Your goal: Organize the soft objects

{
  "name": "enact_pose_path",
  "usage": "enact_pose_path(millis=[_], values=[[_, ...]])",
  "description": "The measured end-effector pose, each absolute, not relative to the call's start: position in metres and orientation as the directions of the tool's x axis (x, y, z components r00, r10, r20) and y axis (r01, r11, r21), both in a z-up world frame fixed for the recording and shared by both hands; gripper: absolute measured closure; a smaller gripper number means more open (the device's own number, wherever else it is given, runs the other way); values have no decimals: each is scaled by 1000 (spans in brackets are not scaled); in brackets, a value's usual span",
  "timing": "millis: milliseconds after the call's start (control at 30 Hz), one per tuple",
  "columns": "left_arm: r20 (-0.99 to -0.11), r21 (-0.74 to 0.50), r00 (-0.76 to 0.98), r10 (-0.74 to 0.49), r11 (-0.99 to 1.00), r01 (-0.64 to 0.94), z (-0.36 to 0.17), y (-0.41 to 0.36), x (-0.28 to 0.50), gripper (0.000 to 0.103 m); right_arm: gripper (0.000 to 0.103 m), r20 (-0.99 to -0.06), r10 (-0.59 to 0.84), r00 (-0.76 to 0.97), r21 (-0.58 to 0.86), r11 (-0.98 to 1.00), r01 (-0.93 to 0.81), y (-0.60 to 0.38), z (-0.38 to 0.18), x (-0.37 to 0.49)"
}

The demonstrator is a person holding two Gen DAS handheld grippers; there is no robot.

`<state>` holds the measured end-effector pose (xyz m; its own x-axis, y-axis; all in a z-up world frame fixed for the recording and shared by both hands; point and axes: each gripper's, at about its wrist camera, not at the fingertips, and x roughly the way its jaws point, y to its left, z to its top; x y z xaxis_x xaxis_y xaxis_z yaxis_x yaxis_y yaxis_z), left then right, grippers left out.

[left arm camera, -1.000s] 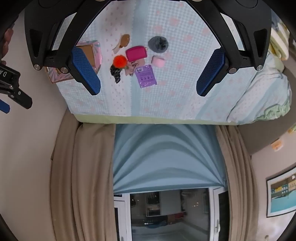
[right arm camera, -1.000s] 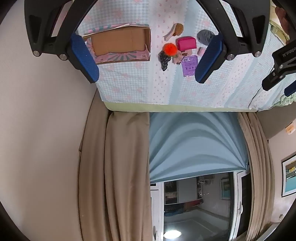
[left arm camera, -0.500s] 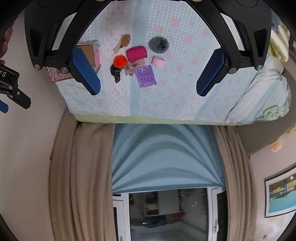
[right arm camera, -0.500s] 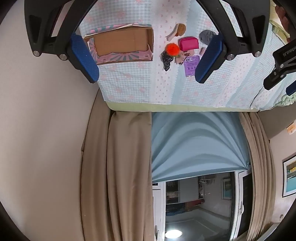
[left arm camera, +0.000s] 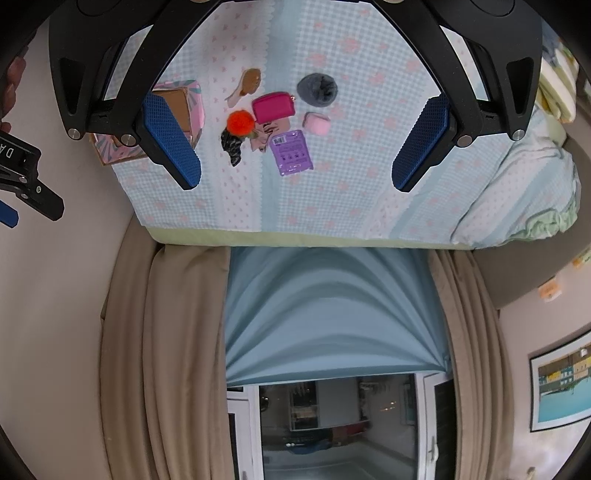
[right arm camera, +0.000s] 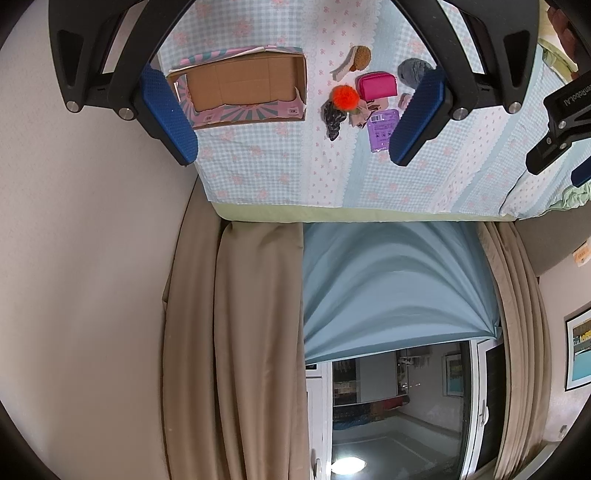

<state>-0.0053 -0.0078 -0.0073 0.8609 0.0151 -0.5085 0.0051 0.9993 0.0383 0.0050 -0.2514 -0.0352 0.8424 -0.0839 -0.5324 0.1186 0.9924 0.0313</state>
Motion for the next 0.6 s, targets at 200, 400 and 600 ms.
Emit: enact_pose_path(millis=[200,400,600], values=[[-510,37,860,16,999,3,-6,-10,-5,1,0,-532,-83,842,31,993,118,-250,-35,5],[-511,39,860,11,999,10,-7,-14,-7,1,0,-533,-81,842,32,993,116,-250,-36,5],[-510,37,860,7,999,14,-6,-13,-6,1,0,-536,-82,840,27,993,115,-249,-37,5]])
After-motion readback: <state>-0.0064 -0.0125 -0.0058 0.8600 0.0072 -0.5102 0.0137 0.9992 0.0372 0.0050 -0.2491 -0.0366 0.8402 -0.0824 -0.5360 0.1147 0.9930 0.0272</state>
